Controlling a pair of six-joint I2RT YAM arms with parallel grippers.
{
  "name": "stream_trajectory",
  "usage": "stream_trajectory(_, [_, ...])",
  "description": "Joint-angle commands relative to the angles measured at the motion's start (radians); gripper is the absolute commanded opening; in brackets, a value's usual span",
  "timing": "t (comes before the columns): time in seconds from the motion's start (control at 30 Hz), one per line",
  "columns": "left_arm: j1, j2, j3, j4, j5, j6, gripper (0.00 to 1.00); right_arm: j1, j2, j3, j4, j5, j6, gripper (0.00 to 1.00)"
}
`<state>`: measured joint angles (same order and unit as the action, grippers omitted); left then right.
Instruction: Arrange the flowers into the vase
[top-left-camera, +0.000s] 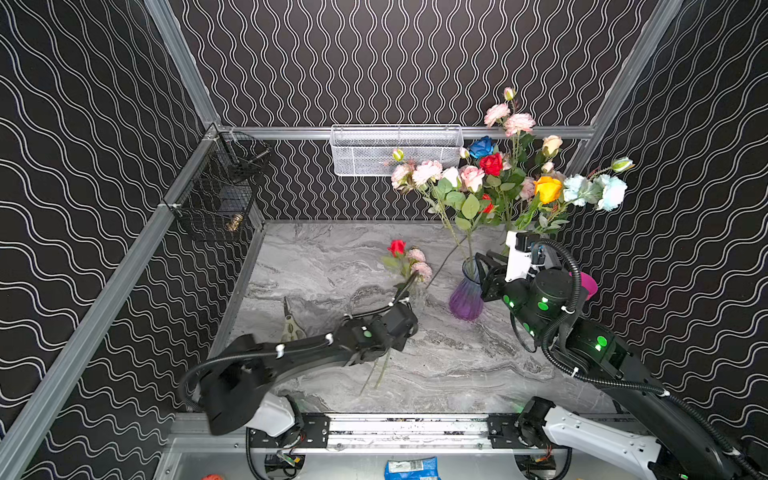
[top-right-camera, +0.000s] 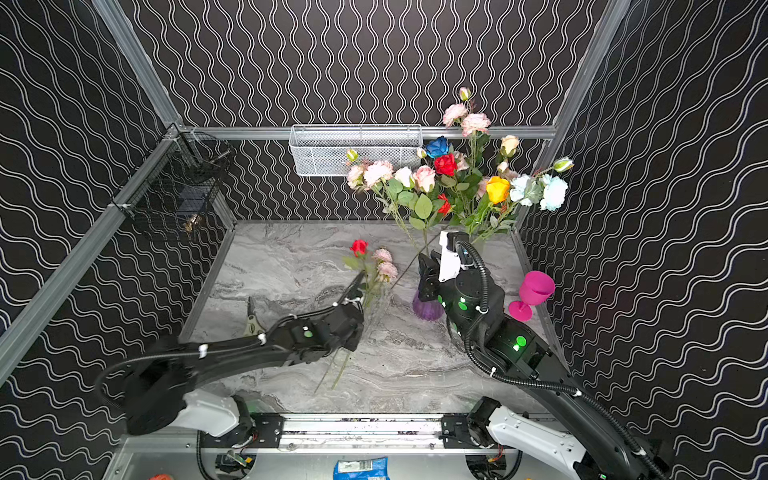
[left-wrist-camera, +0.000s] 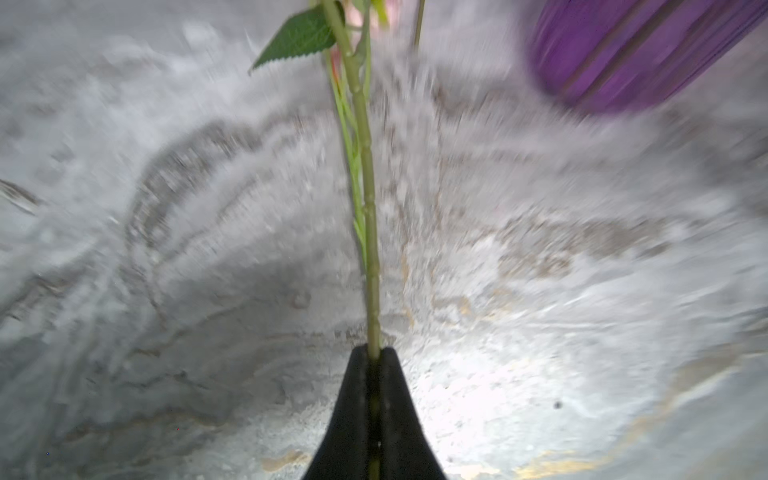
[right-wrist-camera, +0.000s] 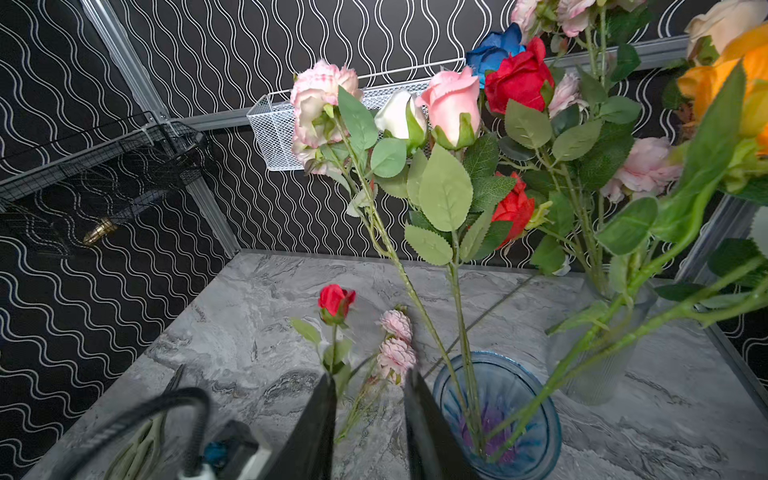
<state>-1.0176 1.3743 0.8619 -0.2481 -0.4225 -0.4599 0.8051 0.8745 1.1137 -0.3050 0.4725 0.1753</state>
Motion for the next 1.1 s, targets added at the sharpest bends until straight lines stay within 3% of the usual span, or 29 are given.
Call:
stream_trajectory(0.0, [0.001, -0.133, -0.028, 0.036, -0.041, 0.048, 0.00, 0.002, 0.008, 0.008, 0.059, -0.031, 0.024, 0.30])
stream_trajectory(0.23, [0.001, -0.431, -0.100, 0.087, -0.004, 0.089, 0.00, 0.003, 0.012, 0.012, 0.064, -0.073, 0.051, 0.31])
stream_trajectory(0.63, [0.001, -0.887, -0.385, 0.464, 0.135, 0.200, 0.00, 0.003, 0.051, 0.020, 0.142, -0.247, 0.118, 0.36])
stream_trajectory(0.77, [0.001, -0.930, -0.443, 0.572, 0.189, 0.209, 0.00, 0.006, 0.102, 0.020, 0.217, -0.383, 0.178, 0.39])
stream_trajectory(0.9, [0.001, -0.886, -0.413, 0.571, 0.195, 0.220, 0.00, 0.035, 0.214, 0.047, 0.292, -0.570, 0.219, 0.48])
stream_trajectory(1.07, [0.001, -0.843, -0.393, 0.596, 0.176, 0.224, 0.00, 0.125, 0.359, 0.130, 0.287, -0.666, 0.190, 0.53])
